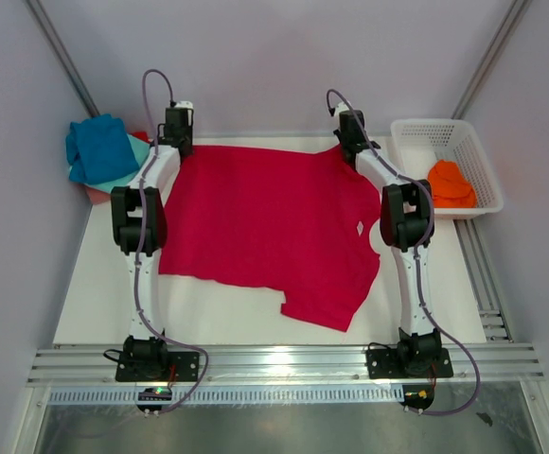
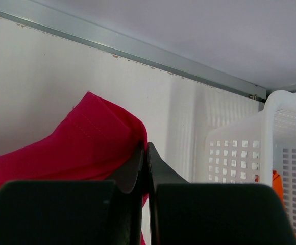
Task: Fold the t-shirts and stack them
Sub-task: Flatten the tshirt out
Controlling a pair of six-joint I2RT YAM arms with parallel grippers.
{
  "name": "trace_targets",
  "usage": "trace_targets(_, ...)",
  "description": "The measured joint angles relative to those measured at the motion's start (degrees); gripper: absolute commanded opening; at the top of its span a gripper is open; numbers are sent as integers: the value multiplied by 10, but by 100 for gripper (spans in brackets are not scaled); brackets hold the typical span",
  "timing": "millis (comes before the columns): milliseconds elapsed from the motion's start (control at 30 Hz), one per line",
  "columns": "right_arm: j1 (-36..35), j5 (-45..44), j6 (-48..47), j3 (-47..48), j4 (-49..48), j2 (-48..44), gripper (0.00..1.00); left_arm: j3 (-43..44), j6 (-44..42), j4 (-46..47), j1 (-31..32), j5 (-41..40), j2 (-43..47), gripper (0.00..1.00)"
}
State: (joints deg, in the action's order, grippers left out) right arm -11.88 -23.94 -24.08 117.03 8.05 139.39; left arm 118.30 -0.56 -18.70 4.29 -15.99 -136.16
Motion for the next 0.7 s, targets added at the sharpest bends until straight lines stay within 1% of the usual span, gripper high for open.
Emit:
trace_targets(433, 0, -10, -29, 11, -10, 9, 3, 32, -17, -5, 0, 24, -19, 0)
trace_targets(567, 0, -6, -30, 11, 0, 5, 3, 43, -28, -19, 0, 52, -19, 0)
trace_targets(700, 0, 7, -38, 11, 36, -21, 3, 57, -30, -50, 0, 87, -19, 0)
